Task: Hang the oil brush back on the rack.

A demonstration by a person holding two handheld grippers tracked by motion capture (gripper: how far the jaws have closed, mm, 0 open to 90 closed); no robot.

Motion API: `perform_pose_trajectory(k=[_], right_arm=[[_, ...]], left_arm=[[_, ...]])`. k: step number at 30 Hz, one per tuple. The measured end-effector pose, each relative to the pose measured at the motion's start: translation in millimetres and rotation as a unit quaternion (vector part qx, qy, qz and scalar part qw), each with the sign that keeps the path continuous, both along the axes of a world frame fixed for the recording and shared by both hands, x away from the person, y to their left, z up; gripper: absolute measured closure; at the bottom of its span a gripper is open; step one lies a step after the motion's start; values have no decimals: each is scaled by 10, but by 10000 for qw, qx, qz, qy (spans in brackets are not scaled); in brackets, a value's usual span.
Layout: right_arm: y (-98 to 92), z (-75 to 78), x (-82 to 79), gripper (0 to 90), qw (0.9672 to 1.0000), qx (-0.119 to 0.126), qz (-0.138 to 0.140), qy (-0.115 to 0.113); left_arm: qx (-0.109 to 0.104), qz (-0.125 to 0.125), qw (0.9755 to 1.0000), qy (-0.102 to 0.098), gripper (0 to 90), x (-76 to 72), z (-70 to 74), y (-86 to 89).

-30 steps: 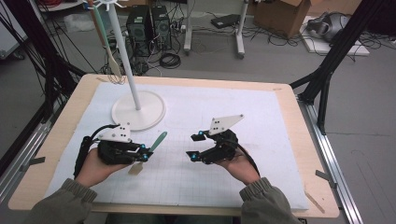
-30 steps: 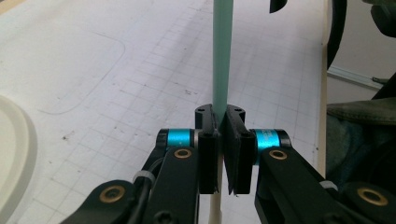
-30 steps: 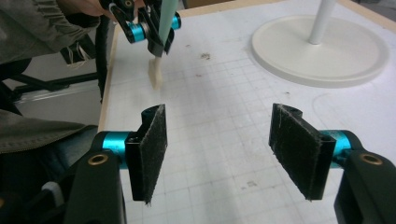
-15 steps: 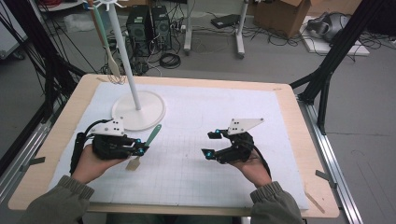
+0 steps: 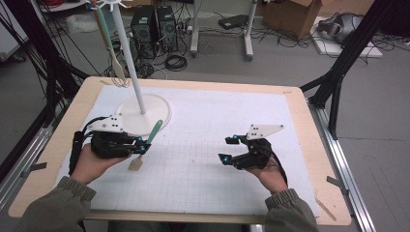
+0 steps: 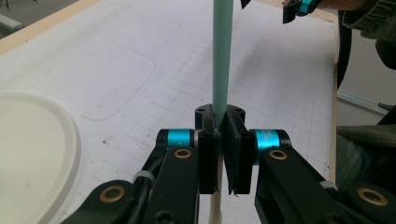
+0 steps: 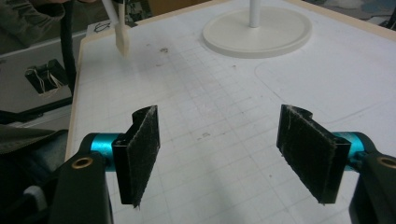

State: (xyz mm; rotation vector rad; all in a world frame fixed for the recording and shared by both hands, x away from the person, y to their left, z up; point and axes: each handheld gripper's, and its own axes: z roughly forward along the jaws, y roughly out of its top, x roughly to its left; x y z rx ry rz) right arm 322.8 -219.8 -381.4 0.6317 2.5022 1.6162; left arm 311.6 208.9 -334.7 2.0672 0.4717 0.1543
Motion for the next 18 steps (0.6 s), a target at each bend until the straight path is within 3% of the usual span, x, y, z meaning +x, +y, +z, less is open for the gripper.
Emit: perform_pose_trajectory(k=[18], right_arm=[[-174, -112, -26, 263, 9995, -40, -298, 15]], left_arm=[[-141, 83, 9999, -3, 843, 113, 134, 107]])
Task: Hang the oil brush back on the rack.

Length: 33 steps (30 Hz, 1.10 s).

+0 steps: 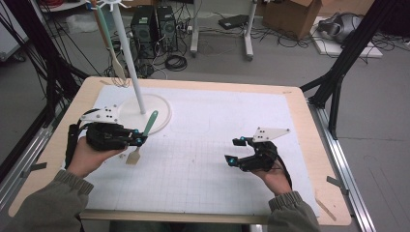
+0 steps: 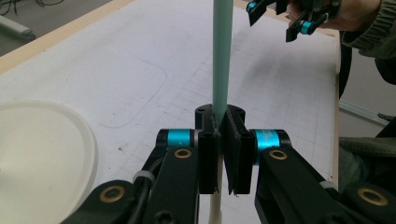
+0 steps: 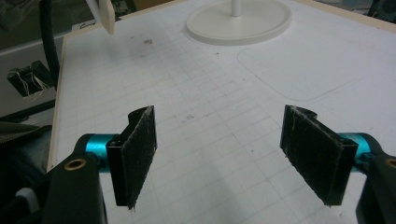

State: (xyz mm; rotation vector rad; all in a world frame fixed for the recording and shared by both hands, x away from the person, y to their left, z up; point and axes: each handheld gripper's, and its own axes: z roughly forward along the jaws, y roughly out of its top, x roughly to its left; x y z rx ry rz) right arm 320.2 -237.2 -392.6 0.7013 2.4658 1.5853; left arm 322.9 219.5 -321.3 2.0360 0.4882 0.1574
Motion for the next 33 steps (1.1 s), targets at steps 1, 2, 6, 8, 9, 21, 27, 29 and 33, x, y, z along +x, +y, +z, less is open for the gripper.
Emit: perform_pose_trajectory(k=[1, 2, 6, 8, 9, 21, 27, 29, 33], right_arm=[[-10, -6, 2, 264, 10000, 3, -4, 0], [-20, -8, 0, 264, 10000, 16, -13, 8], [-57, -15, 7, 262, 9999, 40, -93, -16], [-61, -20, 3, 261, 9999, 27, -99, 18], [-62, -25, 5, 261, 9999, 8, -100, -9], [-95, -52, 2, 259, 9998, -18, -210, -32], [-96, -50, -7, 246, 9996, -34, -291, -35], [-93, -55, -12, 246, 9996, -40, -295, -19], [-100, -65, -9, 245, 9995, -58, -311, -27]], left_arm=[[0, 2, 10000, 2, 843, 4, 9, 4], [-25, 9, 10000, 1, 843, 11, 20, 11], [-49, 38, 10000, 2, 843, 42, 54, 40], [-84, 63, 9999, -1, 843, 56, 69, 53], [-99, 67, 9999, -8, 843, 59, 76, 59], [-244, 73, 9997, -22, 843, 144, 184, 112], [-332, 152, 9993, -57, 844, 203, 237, 159], [-342, 158, 9993, -54, 843, 223, 263, 165], [-343, 132, 9993, -76, 843, 258, 327, 164]])
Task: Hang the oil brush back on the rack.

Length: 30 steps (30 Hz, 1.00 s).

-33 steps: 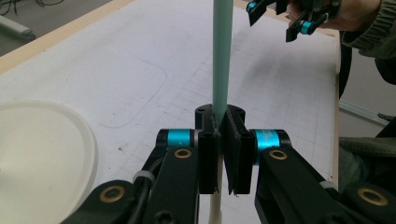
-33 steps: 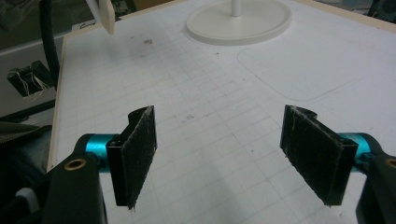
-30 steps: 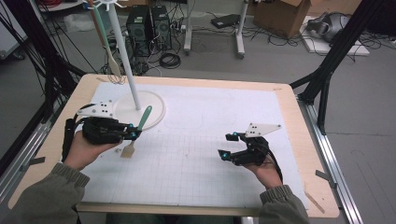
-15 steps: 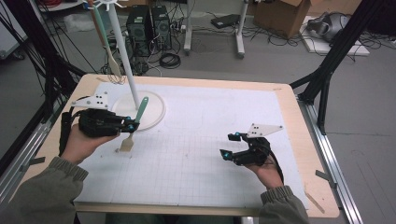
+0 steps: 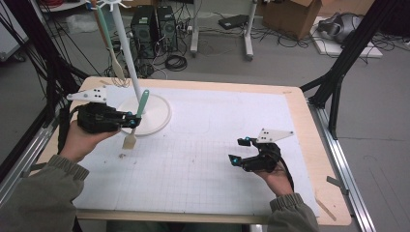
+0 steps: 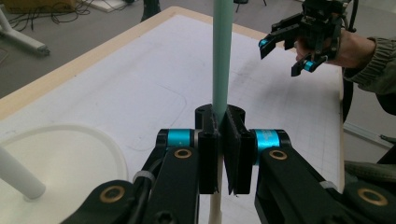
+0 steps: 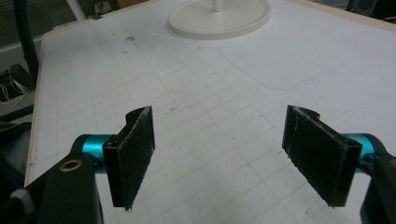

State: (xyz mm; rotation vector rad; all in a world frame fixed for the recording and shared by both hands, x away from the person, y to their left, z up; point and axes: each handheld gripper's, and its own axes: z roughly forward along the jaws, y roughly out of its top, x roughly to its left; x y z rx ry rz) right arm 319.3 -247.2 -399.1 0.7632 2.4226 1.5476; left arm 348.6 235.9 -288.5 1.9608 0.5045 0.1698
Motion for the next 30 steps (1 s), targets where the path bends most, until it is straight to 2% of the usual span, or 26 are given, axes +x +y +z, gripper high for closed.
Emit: perform_pose_trajectory(k=[13, 21, 30], right_arm=[[-46, -7, 13, 246, 10000, -7, -49, 4], [-52, -14, 22, 245, 10000, -9, -73, 40], [-64, -37, 35, 245, 9999, -30, -81, 72]], left_arm=[[-39, 6, 10000, 53, 843, 131, 122, 29], [-35, -7, 10000, 7, 844, 185, 214, 35], [-141, 4, 9999, 28, 843, 265, 299, 69]])
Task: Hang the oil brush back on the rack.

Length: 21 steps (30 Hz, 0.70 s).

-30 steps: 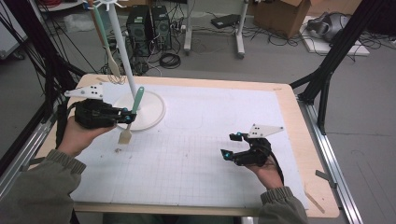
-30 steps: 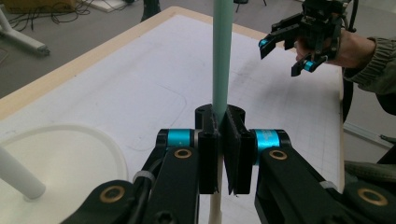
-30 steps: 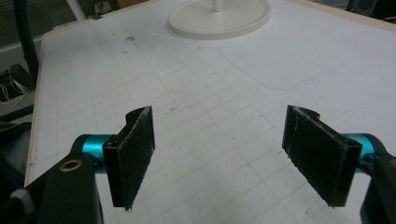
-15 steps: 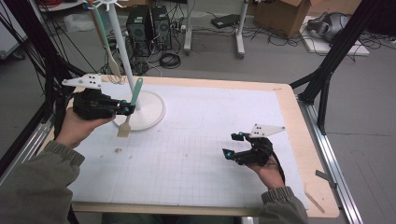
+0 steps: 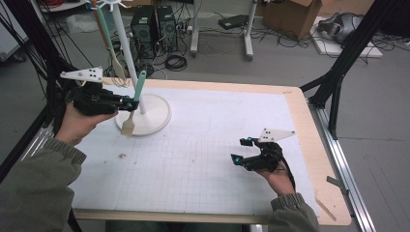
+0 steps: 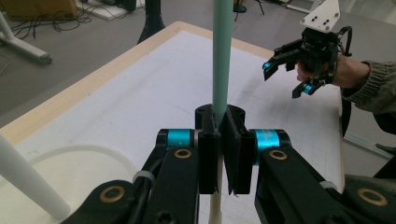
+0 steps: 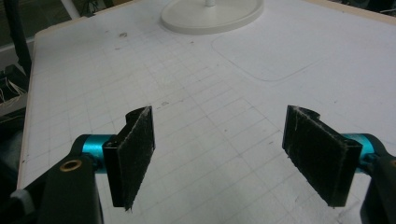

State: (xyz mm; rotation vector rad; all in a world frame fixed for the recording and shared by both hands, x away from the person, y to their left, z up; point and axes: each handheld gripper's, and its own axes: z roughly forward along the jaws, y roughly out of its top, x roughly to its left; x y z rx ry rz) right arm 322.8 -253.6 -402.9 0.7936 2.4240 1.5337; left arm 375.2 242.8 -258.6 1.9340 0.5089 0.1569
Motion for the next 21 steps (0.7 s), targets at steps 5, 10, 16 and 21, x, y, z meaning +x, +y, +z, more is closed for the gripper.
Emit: perform_pose_trajectory(k=[5, 10, 16, 21], right_arm=[[6, -17, 7, 245, 10000, -21, -18, 6], [5, -31, 9, 245, 10000, -46, -23, 41], [-10, -34, 11, 245, 10000, -40, -50, 52], [-24, -29, 8, 245, 10000, -26, -86, 43]], left_arm=[[2, 30, 10000, -29, 843, 43, 70, 25], [-19, 78, 10000, -47, 843, 78, 141, 64], [-55, 121, 9999, -103, 843, 99, 236, 104], [-84, 195, 9997, -152, 844, 107, 297, 145]])
